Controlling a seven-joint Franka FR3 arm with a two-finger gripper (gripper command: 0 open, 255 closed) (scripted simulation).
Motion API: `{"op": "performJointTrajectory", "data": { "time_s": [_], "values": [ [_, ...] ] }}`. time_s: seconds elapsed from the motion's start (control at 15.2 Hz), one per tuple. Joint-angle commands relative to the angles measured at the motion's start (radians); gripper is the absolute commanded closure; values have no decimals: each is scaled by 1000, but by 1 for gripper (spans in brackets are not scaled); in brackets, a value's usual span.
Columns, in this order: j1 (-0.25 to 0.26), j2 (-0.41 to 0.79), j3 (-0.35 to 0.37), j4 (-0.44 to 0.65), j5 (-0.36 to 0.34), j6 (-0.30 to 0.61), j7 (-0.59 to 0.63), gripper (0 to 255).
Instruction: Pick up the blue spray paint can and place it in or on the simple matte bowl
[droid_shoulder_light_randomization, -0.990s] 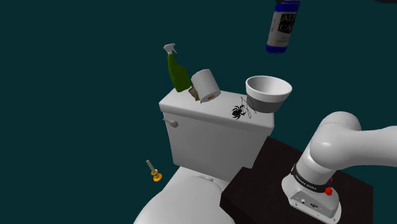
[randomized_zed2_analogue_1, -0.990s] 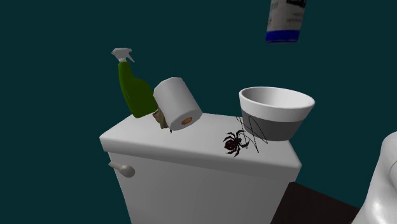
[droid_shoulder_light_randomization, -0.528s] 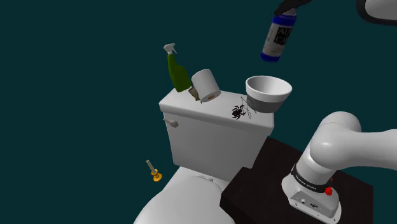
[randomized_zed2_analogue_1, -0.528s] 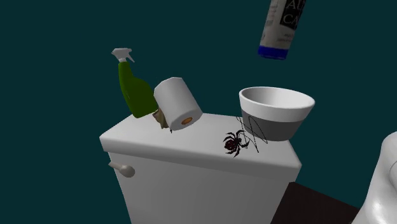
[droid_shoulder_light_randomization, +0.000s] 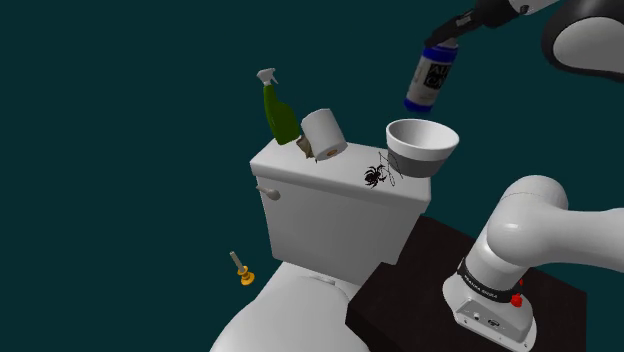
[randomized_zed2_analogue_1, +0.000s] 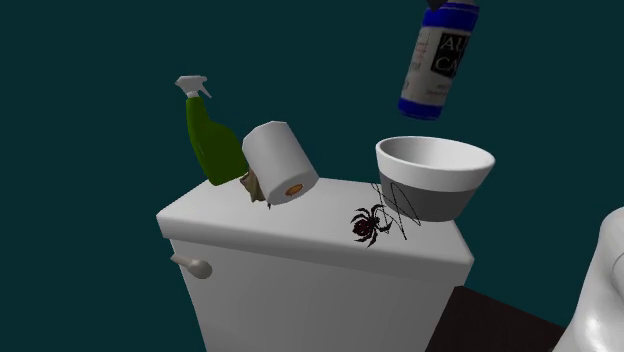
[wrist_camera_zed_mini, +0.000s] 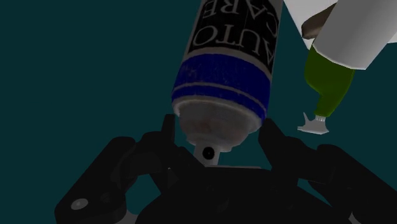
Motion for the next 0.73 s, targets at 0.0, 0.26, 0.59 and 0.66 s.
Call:
{"op": "performJointTrajectory", "data": {
  "time_s": [0.0, 0.26, 0.59, 0.66],
  "values": [
    [-1, -21, -1, -32, -4, 12, 5, 255],
    [-4, -61, -5, -99, -12, 39, 14, 255],
    [-9, -106, -10, -176, -23, 69, 24, 255],
    [-9, -106, -10, -176, -23, 69, 24, 255]
  ]
}}
